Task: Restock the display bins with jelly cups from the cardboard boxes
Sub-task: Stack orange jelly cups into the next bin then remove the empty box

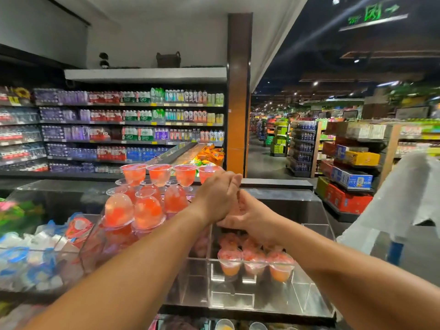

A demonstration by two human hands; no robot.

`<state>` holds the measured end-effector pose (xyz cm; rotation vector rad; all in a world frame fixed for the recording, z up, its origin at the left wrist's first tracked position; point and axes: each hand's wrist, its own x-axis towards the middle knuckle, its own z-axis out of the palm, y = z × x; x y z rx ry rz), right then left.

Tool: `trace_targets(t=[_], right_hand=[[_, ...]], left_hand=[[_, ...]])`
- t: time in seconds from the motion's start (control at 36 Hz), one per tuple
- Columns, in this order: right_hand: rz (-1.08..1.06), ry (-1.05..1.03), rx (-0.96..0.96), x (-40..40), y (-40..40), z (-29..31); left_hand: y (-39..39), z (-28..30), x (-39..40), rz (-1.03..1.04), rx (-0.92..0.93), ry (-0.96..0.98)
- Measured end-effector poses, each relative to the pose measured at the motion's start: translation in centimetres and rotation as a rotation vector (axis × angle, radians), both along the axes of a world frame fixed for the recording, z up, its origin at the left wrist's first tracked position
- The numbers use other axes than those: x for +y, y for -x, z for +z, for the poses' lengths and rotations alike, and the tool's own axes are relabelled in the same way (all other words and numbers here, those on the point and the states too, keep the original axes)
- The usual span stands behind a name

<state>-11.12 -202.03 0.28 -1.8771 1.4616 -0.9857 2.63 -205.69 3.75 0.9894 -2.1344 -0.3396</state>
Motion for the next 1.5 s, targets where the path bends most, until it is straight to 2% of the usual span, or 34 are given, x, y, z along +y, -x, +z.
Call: trace_targets(t=[0.11,0.19,0.25,0.28,0.39,0.44,0.5,0.78,1.0,1.31,1.44,1.5], right_hand=[[-0.066,-0.034,-0.061,0.9,1.6,0.9],[-0.107,-0.084,-0.201,1.2,3.1,1.5],[-0.132,-0.115,-0.192,1.3,4.0,1.7],[-0.151,-0.122,-0.080,1.2,4.5,1.9],[-0.238,-0.201,0.586,1.5,4.5,2.6],[-0.257,-0.296,0.773,1.2,3.8,1.8],[-0.261,-0.371,0.881,0.9,3.1,0.8],[-0.264,-0.621,1.008,0.5,2.4,-2.4],[-0.305,-0.720,0.911,0.5,2.8,-3.3],[-0.297,-0.741,0.856,0.6,2.7,-3.2],[-0.276,-0.712,0.979,-0.2,2.3,-4.3],[-0.245,-0.759,1.026,-0.4,2.2,-3.7]], left_hand=[[0.3,0.2,-0.3,-0.009,0.092,-0.042],[-0.3,-0.1,-0.2,0.012,0.012,-0.035],[-1.1,-0.6,-0.2,0.024,-0.029,-0.006],[-1.4,-0.8,-0.2,0.036,-0.041,0.009],[-2.3,-1.3,0.3,0.079,-0.116,0.047],[-2.4,-1.5,0.6,0.084,-0.184,0.076],[-2.6,-1.7,0.8,0.084,-0.225,0.103],[-2.8,-2.1,1.3,0.059,-0.308,0.142],[-2.5,-2.2,1.3,0.047,-0.342,0.136],[-2.2,-2.5,0.9,0.030,-0.342,0.124],[-2.4,-3.0,0.6,0.029,-0.339,0.126],[-2.6,-3.2,0.6,0.026,-0.351,0.125]])
